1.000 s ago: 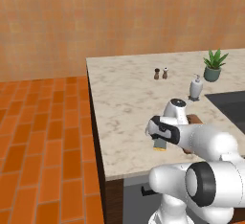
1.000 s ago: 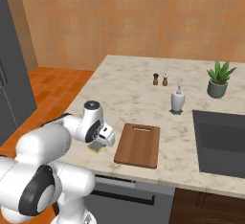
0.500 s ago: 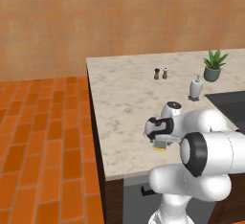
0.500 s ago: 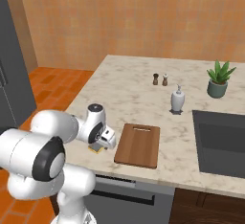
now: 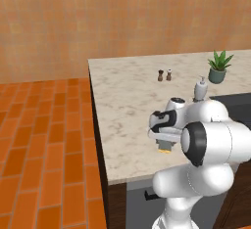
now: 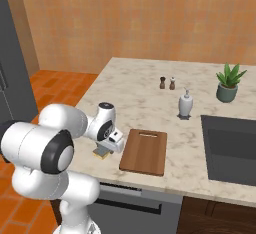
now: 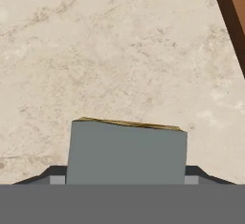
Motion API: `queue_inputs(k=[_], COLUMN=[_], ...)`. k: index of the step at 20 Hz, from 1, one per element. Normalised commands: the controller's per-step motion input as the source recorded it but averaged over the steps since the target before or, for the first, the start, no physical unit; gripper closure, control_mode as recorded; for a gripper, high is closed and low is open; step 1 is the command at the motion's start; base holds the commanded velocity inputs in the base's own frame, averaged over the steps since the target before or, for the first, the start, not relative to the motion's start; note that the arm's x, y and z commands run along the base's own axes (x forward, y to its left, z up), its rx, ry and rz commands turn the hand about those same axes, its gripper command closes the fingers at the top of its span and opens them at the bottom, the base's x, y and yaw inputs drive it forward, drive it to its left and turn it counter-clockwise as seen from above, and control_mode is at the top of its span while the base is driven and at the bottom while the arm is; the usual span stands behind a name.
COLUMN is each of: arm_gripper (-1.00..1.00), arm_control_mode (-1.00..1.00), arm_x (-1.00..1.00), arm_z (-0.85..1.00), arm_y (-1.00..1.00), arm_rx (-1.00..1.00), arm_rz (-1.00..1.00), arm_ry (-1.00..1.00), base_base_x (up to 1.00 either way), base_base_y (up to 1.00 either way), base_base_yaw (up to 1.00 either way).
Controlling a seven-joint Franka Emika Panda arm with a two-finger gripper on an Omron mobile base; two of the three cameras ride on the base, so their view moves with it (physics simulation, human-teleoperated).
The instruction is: Pick up the sponge from the counter and clean the cutting board by briefly scrubbing or pressing down on the cutting board. Once finished, release the sponge.
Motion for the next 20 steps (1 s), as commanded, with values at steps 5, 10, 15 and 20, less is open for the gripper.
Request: queue_inputs(k=[5, 10, 15, 20], arm_gripper=[1.0, 1.0, 1.0, 1.0], arm_control_mode=[-1.0, -1.0, -1.0, -1.0], arm_x=[-0.06, 0.0, 0.57, 0.63], arm_z=[0.08, 0.47, 0.23, -0.05], arm_y=[-0.1, -0.4, -0.59, -0.52], arm_rx=[0.0, 0.0, 0.01, 0.04], arm_rz=[0.05, 0.13, 0.19, 0.14], arm_ry=[0.0, 0.0, 0.02, 0.02], base_base_x=[0.0, 0.0, 0.0, 0.0], base_base_y=[0.0, 0.0, 0.0, 0.0], base_base_yaw=[0.0, 0.0, 0.0, 0.0])
